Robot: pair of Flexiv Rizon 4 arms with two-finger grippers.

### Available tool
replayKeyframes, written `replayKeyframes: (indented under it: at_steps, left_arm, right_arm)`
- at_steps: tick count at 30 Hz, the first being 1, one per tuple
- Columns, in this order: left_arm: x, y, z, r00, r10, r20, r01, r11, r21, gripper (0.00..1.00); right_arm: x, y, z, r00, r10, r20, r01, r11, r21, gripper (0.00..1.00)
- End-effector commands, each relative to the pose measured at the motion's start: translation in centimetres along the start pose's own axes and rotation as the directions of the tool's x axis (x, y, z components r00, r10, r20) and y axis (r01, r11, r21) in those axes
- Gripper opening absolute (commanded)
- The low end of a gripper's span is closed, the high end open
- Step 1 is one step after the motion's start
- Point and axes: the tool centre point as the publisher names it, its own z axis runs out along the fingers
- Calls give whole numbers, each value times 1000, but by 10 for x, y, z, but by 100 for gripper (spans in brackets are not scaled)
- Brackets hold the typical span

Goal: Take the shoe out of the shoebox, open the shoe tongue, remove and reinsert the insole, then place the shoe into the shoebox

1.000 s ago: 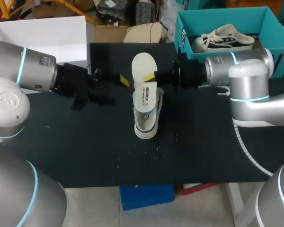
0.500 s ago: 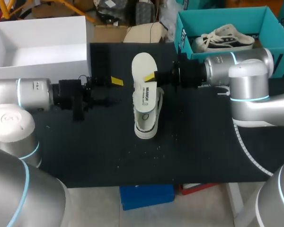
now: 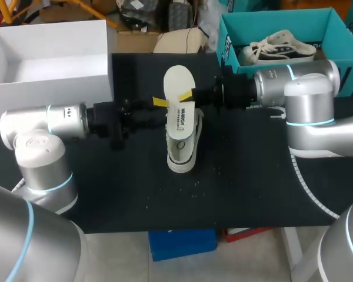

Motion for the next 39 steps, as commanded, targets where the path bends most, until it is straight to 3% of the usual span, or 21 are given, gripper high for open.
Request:
replayKeyframes:
  at_steps: [1, 7, 10, 12, 21, 23, 25, 27, 28, 29, 30, 34, 39]
  left_arm:
    - [7, 11, 19, 1000, 4, 0, -4, 1000, 16, 71]
    - [10, 11, 32, 1000, 5, 10, -5, 1000, 26, 42]
    - [12, 10, 34, 1000, 0, 9, 0, 1000, 29, 42]
    - [13, 11, 35, 1000, -3, 7, 3, 1000, 30, 29]
    - [15, 15, 40, 1000, -8, 4, 8, 1000, 31, 29]
    - [16, 16, 42, 1000, -7, 1, 7, 1000, 31, 20]
    - [15, 17, 42, 1000, -6, 3, 6, 1000, 31, 0]
    - [15, 17, 43, 1000, -3, 5, 3, 999, 32, 0]
    - [15, 17, 43, 1000, -2, 3, 2, 999, 32, 0]
    - [14, 17, 43, 1000, -1, 3, 1, 999, 33, 0]
    - [14, 17, 43, 1000, -2, 4, 2, 999, 34, 0]
    - [13, 13, 36, 999, -16, -30, 16, 1000, 24, 0]
    - [8, -2, 15, 987, -76, -142, 77, 997, 1, 0]
  right_arm:
    - [0, 0, 1, 1000, 0, 1, 0, 1000, -2, 0]
    - [0, 0, 1, 1000, 0, 1, 0, 1000, -2, 0]
    - [0, 0, 1, 1000, 0, 1, 0, 1000, -2, 0]
    - [0, 0, 1, 1000, 0, 1, 0, 1000, -2, 0]
    - [0, 0, 1, 1000, 0, 1, 0, 1000, -2, 0]
    - [0, 0, 1, 1000, 0, 1, 0, 1000, -2, 0]
    - [0, 0, 1, 1000, 0, 1, 0, 1000, -2, 0]
    - [0, 0, 1, 1000, 0, 1, 0, 1000, -2, 2]
    - [0, 0, 1, 1000, -1, 1, 1, 1000, -3, 19]
    - [0, 0, 1, 1000, -2, 2, 2, 1000, -3, 43]
    - [0, 0, 1, 1000, -1, 3, 1, 1000, -3, 100]
    - [1, 0, -5, 1000, 0, -3, 0, 1000, -7, 100]
    - [-1, -8, -21, 996, 13, 86, -14, 1000, 12, 100]
